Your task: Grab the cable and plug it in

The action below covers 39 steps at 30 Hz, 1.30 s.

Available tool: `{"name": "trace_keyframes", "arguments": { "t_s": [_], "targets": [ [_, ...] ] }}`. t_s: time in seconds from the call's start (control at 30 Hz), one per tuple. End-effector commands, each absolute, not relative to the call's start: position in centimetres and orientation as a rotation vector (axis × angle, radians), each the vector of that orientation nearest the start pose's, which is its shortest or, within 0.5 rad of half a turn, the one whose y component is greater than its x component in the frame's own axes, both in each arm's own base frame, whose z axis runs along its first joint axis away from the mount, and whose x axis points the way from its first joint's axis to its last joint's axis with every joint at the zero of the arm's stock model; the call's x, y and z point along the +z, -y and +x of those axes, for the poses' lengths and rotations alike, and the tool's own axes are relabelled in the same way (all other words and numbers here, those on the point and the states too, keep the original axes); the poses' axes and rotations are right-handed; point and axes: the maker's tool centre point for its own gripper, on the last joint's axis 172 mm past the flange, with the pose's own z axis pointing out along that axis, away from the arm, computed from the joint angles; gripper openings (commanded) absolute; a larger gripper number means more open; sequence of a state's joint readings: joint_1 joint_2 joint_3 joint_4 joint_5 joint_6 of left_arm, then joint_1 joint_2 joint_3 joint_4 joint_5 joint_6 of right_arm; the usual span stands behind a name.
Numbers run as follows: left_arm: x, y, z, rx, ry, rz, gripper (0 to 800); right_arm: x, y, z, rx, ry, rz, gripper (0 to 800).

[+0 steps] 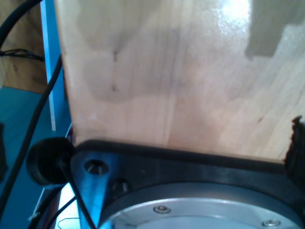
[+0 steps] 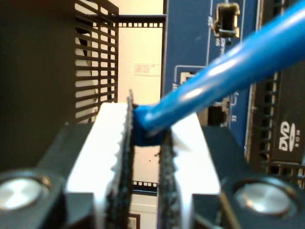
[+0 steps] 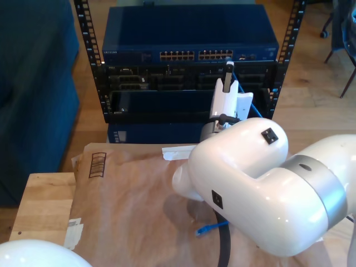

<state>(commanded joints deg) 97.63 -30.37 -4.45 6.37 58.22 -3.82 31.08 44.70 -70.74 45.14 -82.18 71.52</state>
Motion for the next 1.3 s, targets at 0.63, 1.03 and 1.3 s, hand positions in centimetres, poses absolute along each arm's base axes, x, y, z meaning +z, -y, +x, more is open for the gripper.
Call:
{"name": "trace_keyframes", "arguments": {
  "t_s": [0.63,1.03,1.3],
  "targets": [
    [2.6,-12.2,-3.7,-0.490,-2.141,1.895,800,26.5,-12.9,65.2,-1.446,-1.293,-0.935,0],
    [2.6,-12.2,-3.7,-0.490,-2.141,1.895,800,26.9,-14.0,65.5,-1.426,-1.255,-0.950,0],
    [2.6,-12.2,-3.7,-0.490,-2.141,1.895,800,27.2,-13.8,66.1,-1.431,-1.251,-0.928,0]
  ]
}}
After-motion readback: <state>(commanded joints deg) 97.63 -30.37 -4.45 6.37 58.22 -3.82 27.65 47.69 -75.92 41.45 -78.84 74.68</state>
